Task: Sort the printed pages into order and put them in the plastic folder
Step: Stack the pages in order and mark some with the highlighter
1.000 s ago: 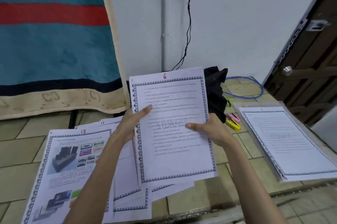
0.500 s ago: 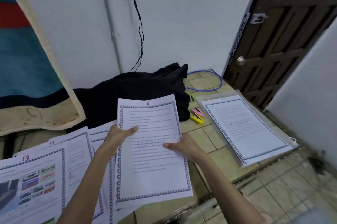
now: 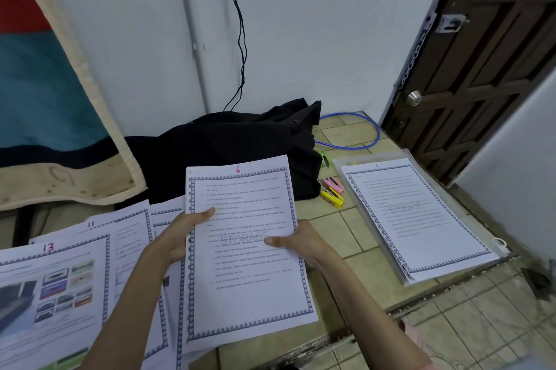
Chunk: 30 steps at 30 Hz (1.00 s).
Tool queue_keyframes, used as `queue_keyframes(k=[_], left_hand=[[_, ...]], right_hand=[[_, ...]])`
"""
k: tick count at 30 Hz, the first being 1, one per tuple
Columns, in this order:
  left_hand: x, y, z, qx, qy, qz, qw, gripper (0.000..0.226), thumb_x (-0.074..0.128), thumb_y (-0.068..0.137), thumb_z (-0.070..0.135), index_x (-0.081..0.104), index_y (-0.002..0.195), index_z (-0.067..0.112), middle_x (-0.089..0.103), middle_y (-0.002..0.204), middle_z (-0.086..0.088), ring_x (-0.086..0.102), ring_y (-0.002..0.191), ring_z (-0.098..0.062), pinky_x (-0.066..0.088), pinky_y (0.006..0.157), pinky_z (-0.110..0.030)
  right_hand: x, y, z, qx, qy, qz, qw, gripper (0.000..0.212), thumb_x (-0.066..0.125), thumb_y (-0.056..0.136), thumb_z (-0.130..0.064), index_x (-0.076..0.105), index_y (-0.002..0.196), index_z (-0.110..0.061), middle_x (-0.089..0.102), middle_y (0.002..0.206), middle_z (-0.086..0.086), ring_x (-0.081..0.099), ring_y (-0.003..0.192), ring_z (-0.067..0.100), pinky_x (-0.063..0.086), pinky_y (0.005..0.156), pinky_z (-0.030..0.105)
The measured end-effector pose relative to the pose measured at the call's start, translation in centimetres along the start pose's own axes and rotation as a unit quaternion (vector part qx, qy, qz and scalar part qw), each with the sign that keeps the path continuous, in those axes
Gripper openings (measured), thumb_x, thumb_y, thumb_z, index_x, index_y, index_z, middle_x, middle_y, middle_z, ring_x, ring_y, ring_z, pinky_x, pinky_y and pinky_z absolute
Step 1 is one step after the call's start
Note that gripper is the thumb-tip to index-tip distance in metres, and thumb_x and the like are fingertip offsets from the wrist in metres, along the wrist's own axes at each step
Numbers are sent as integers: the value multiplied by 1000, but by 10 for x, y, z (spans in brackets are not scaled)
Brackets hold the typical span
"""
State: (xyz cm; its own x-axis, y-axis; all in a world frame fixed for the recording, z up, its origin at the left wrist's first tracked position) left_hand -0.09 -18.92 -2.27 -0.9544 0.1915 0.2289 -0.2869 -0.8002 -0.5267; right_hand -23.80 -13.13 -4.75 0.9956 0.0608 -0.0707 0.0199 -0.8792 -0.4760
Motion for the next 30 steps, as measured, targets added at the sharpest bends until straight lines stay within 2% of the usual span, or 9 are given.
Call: queue_keyframes(k=[8, 12, 13, 15, 16, 18, 22, 27, 30], left_hand=[[0, 5, -3, 20, 85, 53, 995, 47, 70, 80, 28, 60, 122, 9, 67, 114, -14, 64, 103, -31, 50, 93, -52], [2, 3, -1, 44, 93, 68, 992, 41, 66, 85, 26, 60, 122, 9, 66, 115, -11, 63, 104, -28, 50, 93, -47], [1, 1, -1, 49, 92, 71, 992, 42, 66, 85, 26, 59, 123, 9, 66, 115, -11, 64, 103, -28, 51, 92, -45], [0, -2, 0, 57, 85, 75, 992, 42, 65, 86, 25, 58, 124, 9, 67, 114, -10, 65, 101, -26, 53, 86, -39], [-1, -3, 0, 62, 80, 73, 992, 41, 65, 86, 24, 58, 124, 9, 67, 112, -8, 65, 99, -24, 55, 83, -37], [-1, -5, 0, 68, 74, 69, 993, 40, 65, 86, 23, 58, 123, 10, 68, 108, -5, 66, 97, -21, 56, 78, -32], [-6, -5, -1, 62, 67, 76, 993, 50, 70, 81, 28, 55, 125, 10, 67, 114, -7, 65, 102, -23, 53, 88, -39], [-6, -5, -2, 67, 80, 68, 992, 46, 68, 83, 27, 57, 124, 8, 68, 115, -8, 65, 103, -23, 52, 90, -40], [-6, -5, -3, 71, 82, 57, 992, 44, 67, 84, 26, 58, 124, 9, 68, 114, -8, 66, 102, -24, 53, 90, -43]], right_hand=[[3, -1, -3, 0, -11, -12, 1000, 50, 81, 72, -15, 60, 117, -7, 66, 118, 5, 65, 105, 22, 55, 89, 38], [-15, -10, -23, -15, -127, -53, 990, 43, 78, 74, -35, 67, 109, -13, 69, 102, -9, 66, 89, 8, 55, 81, 23], [-25, -9, -29, -30, -157, -21, 987, 39, 77, 74, -39, 69, 101, -12, 70, 92, -9, 65, 81, 6, 53, 77, 19], [-51, -2, -39, -95, -167, 144, 971, 32, 80, 72, -34, 62, 80, -9, 65, 77, -3, 59, 73, 10, 45, 66, 15], [-62, 2, -43, -132, -163, 241, 948, 30, 80, 72, -28, 58, 77, -9, 63, 80, 2, 59, 77, 14, 43, 66, 17], [-76, 14, -43, -146, -217, 344, 902, 26, 78, 75, -22, 59, 86, -8, 61, 101, 13, 58, 101, 25, 43, 79, 28], [-81, 27, -30, -75, -352, 370, 857, 41, 73, 80, -27, 59, 111, -4, 48, 120, 20, 41, 114, 36, 38, 91, 38], [-87, 31, -33, -119, -223, 411, 876, 28, 65, 87, -24, 61, 103, -2, 50, 115, 22, 40, 115, 36, 35, 88, 34], [-100, 42, -45, -77, -241, 393, 884, 33, 61, 89, -21, 56, 115, -1, 49, 121, 24, 40, 118, 38, 34, 88, 35]])
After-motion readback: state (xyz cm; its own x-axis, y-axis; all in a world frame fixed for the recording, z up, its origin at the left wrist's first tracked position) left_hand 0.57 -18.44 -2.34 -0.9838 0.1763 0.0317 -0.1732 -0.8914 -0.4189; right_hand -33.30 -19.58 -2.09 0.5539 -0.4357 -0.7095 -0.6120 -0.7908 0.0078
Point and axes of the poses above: each hand's wrist, its own y-axis towards the middle knuckle, its own x-axis out of the palm, z = x × y, the point moved 2 cm from there along y, towards the middle knuckle
